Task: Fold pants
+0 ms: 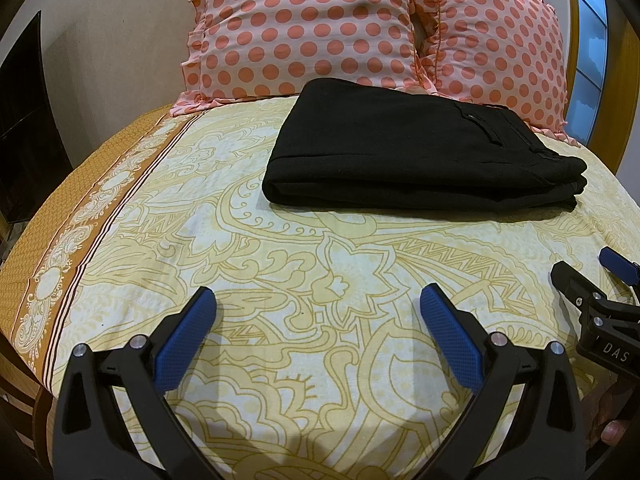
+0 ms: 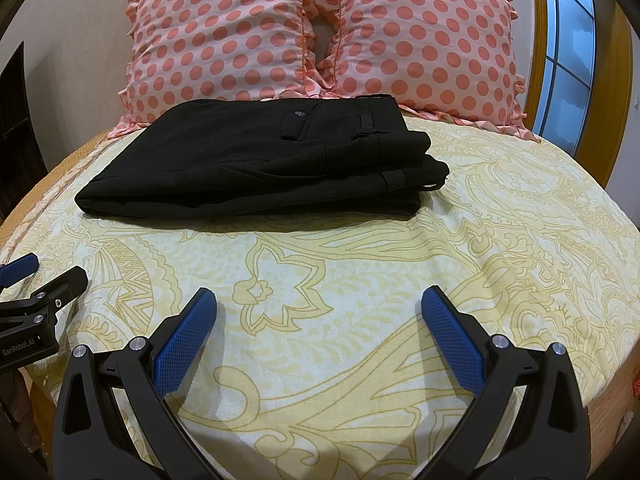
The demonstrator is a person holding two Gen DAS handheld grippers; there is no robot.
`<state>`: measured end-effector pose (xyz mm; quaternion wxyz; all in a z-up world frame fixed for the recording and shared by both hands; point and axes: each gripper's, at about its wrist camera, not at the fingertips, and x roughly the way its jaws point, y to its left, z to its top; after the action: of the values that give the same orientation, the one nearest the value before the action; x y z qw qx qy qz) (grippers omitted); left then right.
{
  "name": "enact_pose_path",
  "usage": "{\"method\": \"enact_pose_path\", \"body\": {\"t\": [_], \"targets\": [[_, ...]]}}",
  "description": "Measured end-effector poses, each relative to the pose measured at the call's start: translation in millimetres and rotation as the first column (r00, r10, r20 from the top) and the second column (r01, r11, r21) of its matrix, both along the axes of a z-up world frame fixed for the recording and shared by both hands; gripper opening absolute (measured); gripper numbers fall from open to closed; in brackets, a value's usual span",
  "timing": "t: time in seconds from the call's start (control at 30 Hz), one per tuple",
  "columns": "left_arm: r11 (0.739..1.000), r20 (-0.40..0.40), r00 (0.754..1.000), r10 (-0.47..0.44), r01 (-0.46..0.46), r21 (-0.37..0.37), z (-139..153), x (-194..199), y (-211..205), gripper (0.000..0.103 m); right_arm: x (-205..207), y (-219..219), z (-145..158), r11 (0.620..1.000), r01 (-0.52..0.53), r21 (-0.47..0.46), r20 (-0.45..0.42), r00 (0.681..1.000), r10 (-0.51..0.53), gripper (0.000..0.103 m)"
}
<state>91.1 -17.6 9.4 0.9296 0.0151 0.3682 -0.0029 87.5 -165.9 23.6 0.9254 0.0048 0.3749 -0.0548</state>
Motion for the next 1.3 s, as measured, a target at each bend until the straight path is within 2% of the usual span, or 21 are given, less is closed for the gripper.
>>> {"method": "enact_pose_path", "body": {"t": [1.3], "targets": [[1.000, -0.022, 1.000, -0.017, 0.017, -0.003, 0.8, 3.5, -1.5, 0.101, 1.1, 2.4, -0.4, 1.000, 0.005, -0.001, 0.004, 1.000, -0.005, 0.102]]}}
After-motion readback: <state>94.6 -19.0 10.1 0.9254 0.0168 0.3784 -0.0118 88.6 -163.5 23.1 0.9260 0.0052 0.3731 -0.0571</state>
